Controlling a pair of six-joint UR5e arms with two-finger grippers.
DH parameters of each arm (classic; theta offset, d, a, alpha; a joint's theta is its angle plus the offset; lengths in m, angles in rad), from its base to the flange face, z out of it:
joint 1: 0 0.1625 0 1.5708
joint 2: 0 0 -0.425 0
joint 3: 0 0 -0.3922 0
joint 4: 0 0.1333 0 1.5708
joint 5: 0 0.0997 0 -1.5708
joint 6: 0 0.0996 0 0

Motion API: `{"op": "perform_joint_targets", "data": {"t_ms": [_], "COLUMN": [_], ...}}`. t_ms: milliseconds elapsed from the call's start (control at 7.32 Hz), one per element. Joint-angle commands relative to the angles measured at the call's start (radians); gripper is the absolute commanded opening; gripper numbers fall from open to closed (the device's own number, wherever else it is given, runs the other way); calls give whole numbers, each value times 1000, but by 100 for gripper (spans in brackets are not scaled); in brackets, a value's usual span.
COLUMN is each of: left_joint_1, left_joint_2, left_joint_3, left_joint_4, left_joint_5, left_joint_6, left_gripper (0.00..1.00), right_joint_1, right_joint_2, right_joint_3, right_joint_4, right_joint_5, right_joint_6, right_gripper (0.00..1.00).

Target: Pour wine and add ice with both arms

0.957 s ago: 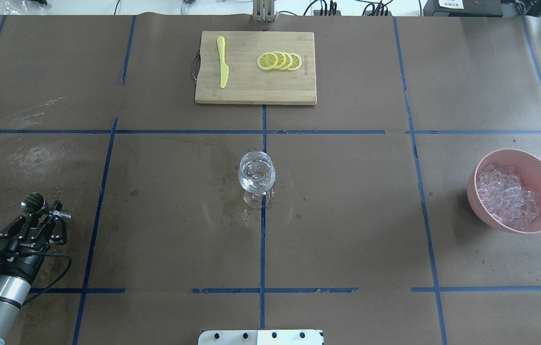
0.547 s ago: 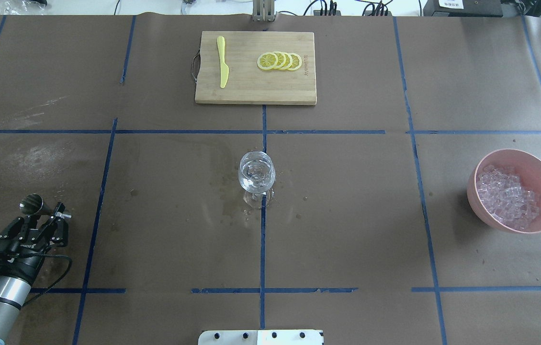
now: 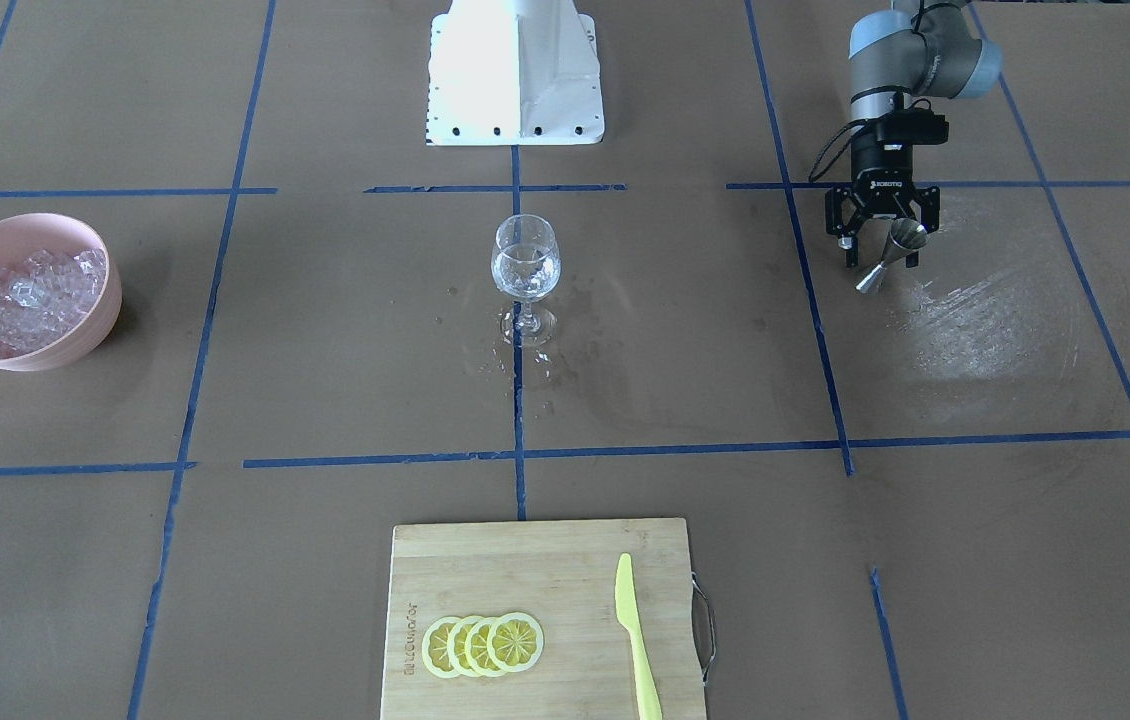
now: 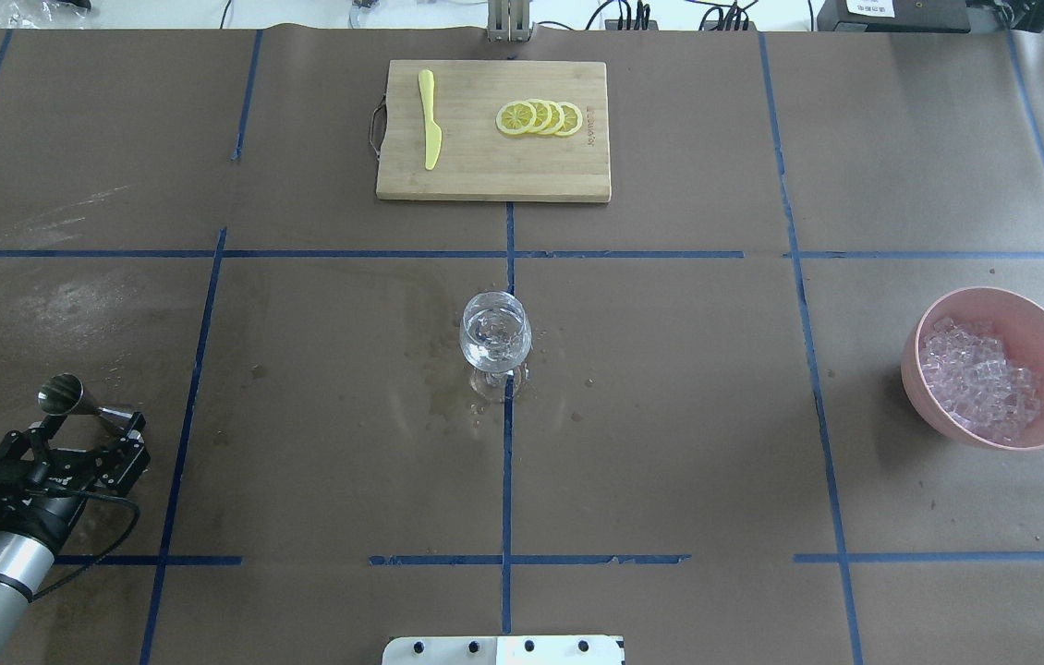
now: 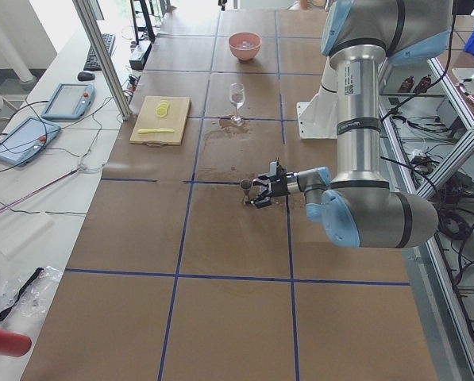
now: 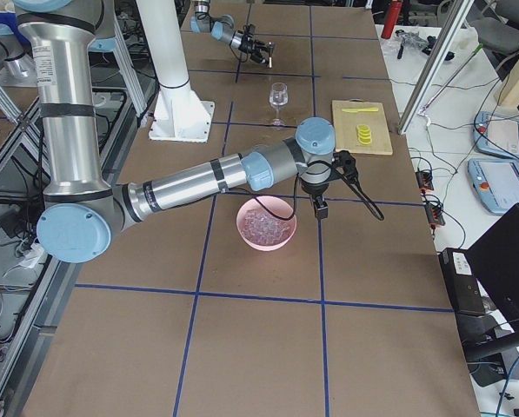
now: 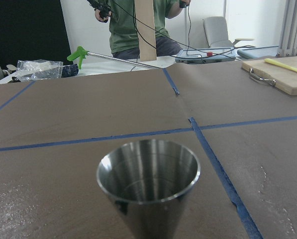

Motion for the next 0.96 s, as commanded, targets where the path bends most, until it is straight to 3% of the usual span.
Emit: {"op": "perform_joint_targets", "data": {"t_ms": [0, 547, 820], "left_joint_1": [-1, -4, -7], "left_joint_2": [19, 97, 115], "left_joint_3": [-15, -125, -142], "left_joint_4": [-5, -4, -2], "left_joint_5": [-71, -204, -342], "left_joint_6": [22, 77, 99], "left_gripper": [99, 99, 99], "right_joint_1": [2, 0, 0], "right_joint_2": [0, 1, 0], "right_joint_3": [2, 3, 2], "right_joint_4": [0, 0, 0], "right_joint_5": [0, 0, 0], "right_joint_6": [1, 1, 1], "right_gripper": [100, 100, 100]}}
